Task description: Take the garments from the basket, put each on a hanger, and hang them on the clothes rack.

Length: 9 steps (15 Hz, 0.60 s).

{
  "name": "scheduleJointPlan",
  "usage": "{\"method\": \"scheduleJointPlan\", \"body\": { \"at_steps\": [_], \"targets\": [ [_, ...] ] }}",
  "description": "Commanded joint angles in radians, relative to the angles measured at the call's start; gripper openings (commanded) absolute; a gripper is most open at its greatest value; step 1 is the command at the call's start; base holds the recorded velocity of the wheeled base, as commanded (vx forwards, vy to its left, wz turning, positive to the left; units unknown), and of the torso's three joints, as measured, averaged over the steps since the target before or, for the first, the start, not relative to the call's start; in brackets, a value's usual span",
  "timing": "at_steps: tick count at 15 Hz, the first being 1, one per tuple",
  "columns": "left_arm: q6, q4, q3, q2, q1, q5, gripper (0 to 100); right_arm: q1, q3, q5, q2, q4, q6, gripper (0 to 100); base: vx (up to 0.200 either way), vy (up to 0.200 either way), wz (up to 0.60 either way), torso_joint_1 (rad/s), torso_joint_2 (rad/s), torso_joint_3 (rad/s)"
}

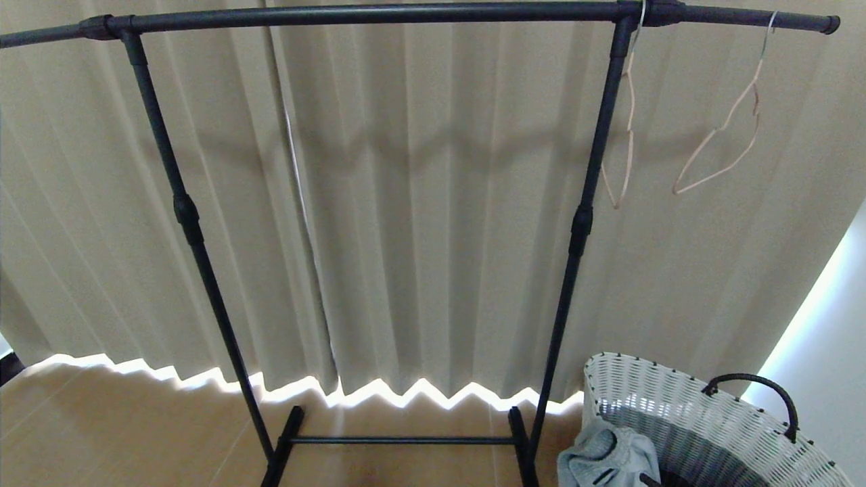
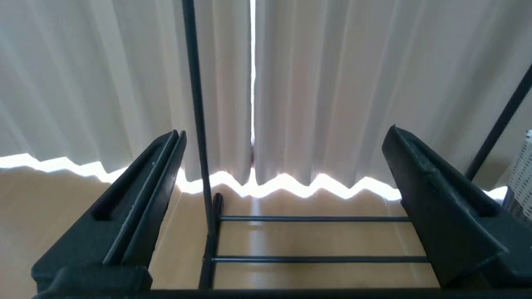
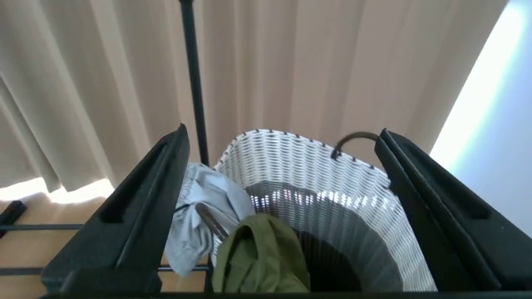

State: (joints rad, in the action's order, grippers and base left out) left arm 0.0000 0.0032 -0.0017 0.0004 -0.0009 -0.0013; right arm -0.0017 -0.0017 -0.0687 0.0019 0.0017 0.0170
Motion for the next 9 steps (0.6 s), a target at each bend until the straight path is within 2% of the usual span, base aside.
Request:
{"method": "scheduleJointPlan", "body": {
  "at_steps": [1,4,5,7,8,9],
  "targets": [
    [0.0,0.0,0.0,0.0,0.001,0.0,100,0.0,0.0,0.0,0.001,0.001,0.0,100,0.0,0.0,0.0,0.0,0.0,0.0],
    [0.002,0.0,0.0,0.0,0.001,-0.003,100,0.0,-0.009,-0.005,0.001,-0.005,-0.009,100,0.0,0.0,0.0,0.0,0.0,0.0],
    [0.002,0.0,0.0,0.0,-0.001,-0.003,100,0.003,-0.055,-0.002,0.007,0.003,-0.035,100,0.0,0.0,0.0,0.0,0.0,0.0],
    [0.003,0.0,0.0,0.0,0.001,-0.005,100,0.039,-0.159,-0.006,0.093,0.069,-0.109,100,0.0,0.0,0.0,0.0,0.0,0.0],
    [0.003,0.0,0.0,0.0,0.001,-0.005,100,0.051,-0.218,-0.011,0.193,0.132,-0.19,100,0.0,0.0,0.0,0.0,0.0,0.0],
    [0.005,0.0,0.0,0.0,0.001,-0.005,100,0.051,-0.248,-0.017,0.322,0.146,-0.249,100,0.0,0.0,0.0,0.0,0.0,0.0]
  ]
}}
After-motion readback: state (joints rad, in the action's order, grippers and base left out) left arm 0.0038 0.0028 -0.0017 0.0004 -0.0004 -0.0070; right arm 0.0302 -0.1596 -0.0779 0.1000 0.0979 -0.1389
